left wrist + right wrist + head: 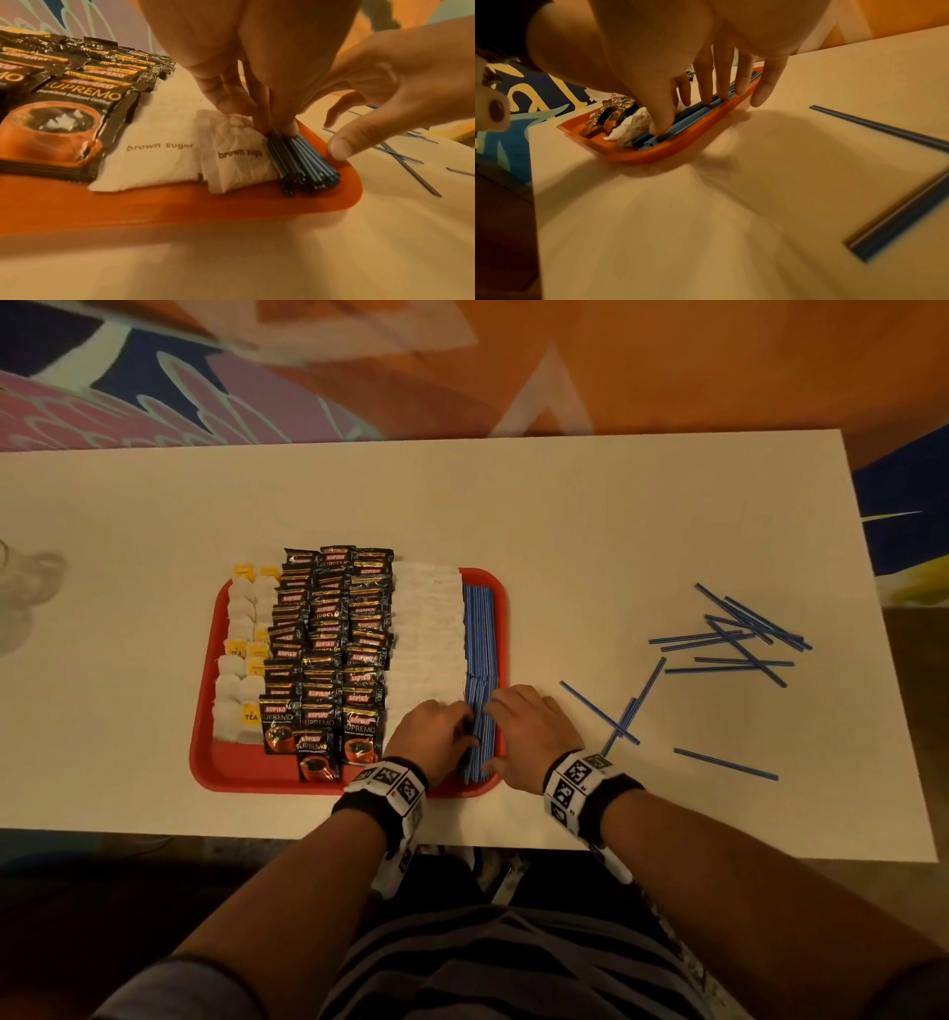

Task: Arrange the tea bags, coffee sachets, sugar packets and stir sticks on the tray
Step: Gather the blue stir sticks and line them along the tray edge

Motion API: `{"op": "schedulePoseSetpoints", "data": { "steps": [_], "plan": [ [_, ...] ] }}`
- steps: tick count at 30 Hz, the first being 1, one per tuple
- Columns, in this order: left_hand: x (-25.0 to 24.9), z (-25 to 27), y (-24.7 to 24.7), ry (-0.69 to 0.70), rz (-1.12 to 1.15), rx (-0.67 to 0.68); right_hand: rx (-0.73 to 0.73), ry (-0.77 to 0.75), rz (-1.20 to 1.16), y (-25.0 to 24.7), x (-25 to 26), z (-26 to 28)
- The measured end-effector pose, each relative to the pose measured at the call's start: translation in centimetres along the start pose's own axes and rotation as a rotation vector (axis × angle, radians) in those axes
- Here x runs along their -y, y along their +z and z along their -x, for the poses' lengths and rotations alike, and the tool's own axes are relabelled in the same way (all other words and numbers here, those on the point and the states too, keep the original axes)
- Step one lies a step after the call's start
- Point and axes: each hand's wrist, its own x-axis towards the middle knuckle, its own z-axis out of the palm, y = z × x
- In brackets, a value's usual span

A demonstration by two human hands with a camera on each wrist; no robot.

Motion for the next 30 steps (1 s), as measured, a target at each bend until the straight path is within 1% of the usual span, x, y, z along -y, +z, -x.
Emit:
{"op": "schedulePoseSetpoints", "data": {
  "steps": [5,10,13,16,20,22,25,28,30],
  "plan": [
    [0.4,0.1,0.5,0.099,-0.045,0.031,0.005,0.027,0.018,0.4,0.4,0.0],
    [0.4,0.0,0.5,0.112,-0.086,0.013,0.002,0.033,0.002,0.4,0.5,0.1],
    [1.1,-0.4,-0.1,0.14,-0.101,0.033,-0.004,0.024,-0.013,0.2,0.2,0.4],
    [1.5,-0.7,-0.3,0.174,-0.172,0.064,0.019,0.016,-0.031,0.1,0.0,0.5],
    [0.8,-0.7,-0.5,0.169,-0.227,0.078,0.039,0.009,-0.049,0.0,-0.2,0.4],
    [0.3,-0.8,-1.0,0.156,-0.206,0.074,0.029,0.017,-0.087,-0.2,-0.5,0.6],
    [-1.4,-0.9,-2.0,0.107,-0.107,0.029,0.003,0.067,-0.154,-0.4,-1.9,1.1],
    [-4.3,-1.9,-2.5,0.147,-0.074,-0.005,-0.008,0.177,-0.202,-0.4,-4.7,2.1],
    [-6.6,-2.9,-2.4,0.176,-0.09,0.026,-0.027,0.26,-0.22,-0.7,-7.1,3.5]
  ]
}}
